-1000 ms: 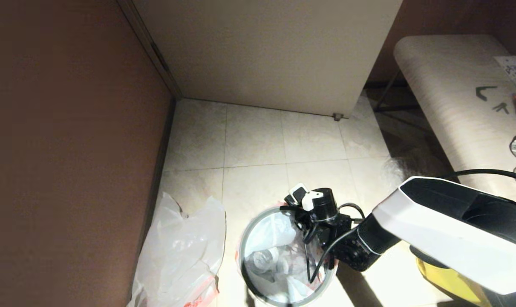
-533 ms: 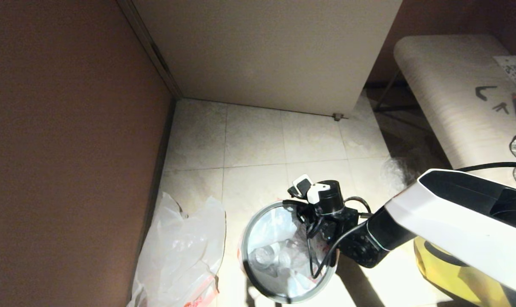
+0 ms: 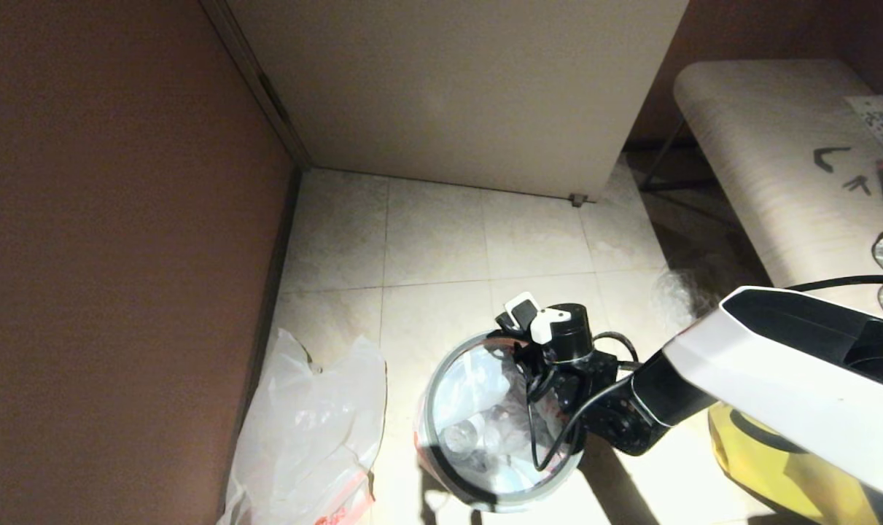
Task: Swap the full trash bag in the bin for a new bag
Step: Place the trash can ring on the floor
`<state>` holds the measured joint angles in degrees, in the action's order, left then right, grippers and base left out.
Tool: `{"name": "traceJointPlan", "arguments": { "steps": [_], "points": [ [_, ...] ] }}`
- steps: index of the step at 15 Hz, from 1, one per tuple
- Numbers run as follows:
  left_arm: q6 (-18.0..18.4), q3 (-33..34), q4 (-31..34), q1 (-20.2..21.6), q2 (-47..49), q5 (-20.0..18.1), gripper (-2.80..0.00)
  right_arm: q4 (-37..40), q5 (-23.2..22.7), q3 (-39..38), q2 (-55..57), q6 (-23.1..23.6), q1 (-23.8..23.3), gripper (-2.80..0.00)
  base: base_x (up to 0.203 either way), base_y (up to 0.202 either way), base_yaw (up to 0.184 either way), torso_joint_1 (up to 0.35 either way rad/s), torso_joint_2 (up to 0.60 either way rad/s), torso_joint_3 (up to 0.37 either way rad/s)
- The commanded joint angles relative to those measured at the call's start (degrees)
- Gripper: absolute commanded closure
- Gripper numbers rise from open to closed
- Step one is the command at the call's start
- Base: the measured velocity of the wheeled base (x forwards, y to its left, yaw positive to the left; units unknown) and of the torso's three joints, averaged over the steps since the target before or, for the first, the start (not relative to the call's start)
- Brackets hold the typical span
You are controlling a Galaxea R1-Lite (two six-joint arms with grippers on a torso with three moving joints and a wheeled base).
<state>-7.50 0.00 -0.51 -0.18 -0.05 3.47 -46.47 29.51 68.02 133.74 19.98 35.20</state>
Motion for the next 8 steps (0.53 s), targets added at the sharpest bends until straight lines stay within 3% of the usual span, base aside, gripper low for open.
{"name": "traceJointPlan", "arguments": {
  "steps": [1,8],
  "points": [
    [-0.06,0.00,-0.02,0.01,0.05,0.04,0.00,-0.20,0.11,0.00,0.29,0.06,-0.29,0.00,0.000,0.000,0.000,0.000,0.00,0.000],
    [-0.06,0.00,-0.02,0.01,0.05,0.04,0.00,-0.20,-0.22,-0.58,-1.00,-0.09,-0.83,0.00,0.000,0.000,0.000,0.000,0.00,0.000]
  ]
}}
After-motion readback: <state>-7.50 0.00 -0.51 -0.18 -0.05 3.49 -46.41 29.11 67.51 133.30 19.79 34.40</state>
